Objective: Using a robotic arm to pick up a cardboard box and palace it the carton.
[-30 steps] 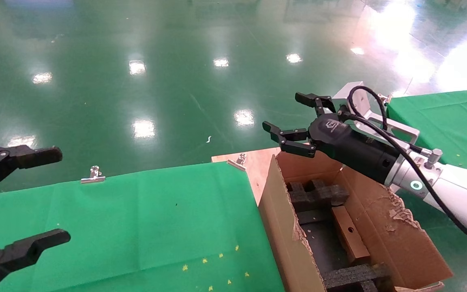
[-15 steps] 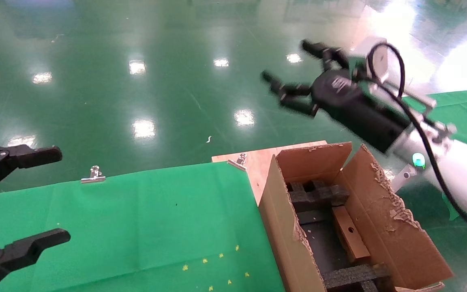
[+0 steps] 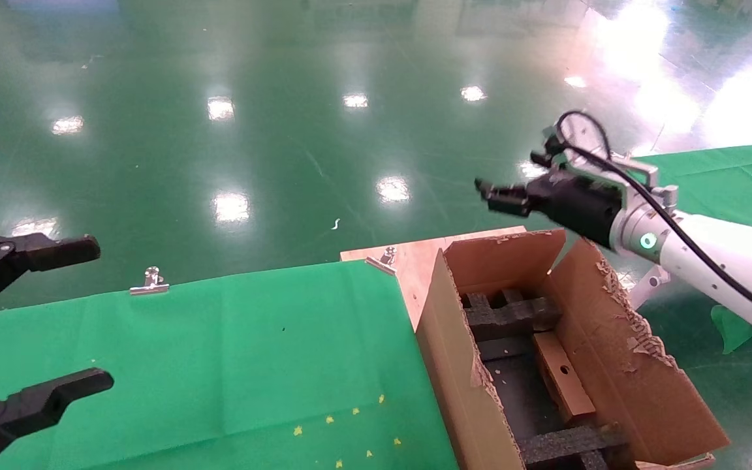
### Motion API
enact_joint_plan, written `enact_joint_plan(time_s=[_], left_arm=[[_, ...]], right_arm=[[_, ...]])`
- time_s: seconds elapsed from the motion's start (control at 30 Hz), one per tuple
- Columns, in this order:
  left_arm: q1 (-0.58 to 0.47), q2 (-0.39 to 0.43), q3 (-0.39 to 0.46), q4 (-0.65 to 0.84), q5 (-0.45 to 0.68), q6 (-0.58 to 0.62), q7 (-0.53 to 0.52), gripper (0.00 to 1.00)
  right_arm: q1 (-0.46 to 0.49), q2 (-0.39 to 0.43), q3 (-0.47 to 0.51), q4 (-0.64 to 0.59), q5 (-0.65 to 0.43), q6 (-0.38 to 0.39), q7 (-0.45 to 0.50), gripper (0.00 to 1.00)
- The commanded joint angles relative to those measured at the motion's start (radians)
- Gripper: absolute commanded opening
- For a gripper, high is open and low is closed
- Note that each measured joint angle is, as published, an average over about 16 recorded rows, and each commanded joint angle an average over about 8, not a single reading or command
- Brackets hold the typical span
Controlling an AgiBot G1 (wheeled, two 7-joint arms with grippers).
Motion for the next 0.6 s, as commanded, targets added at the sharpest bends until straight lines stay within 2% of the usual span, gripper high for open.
enact_joint_plan(time_s=[0.03, 0.6], left_arm=[[0.0, 0.0, 0.0, 0.0, 0.0, 0.0, 0.0, 1.0], [0.0, 0.0, 0.0, 0.0, 0.0, 0.0, 0.0, 1.0]], right_arm=[[-0.016, -0.01, 0.047, -0.003, 0.057, -0.068, -0.062, 1.0], [-0.153, -0.094, 0.451, -0.027, 0.545, -0.645, -0.594, 1.0]])
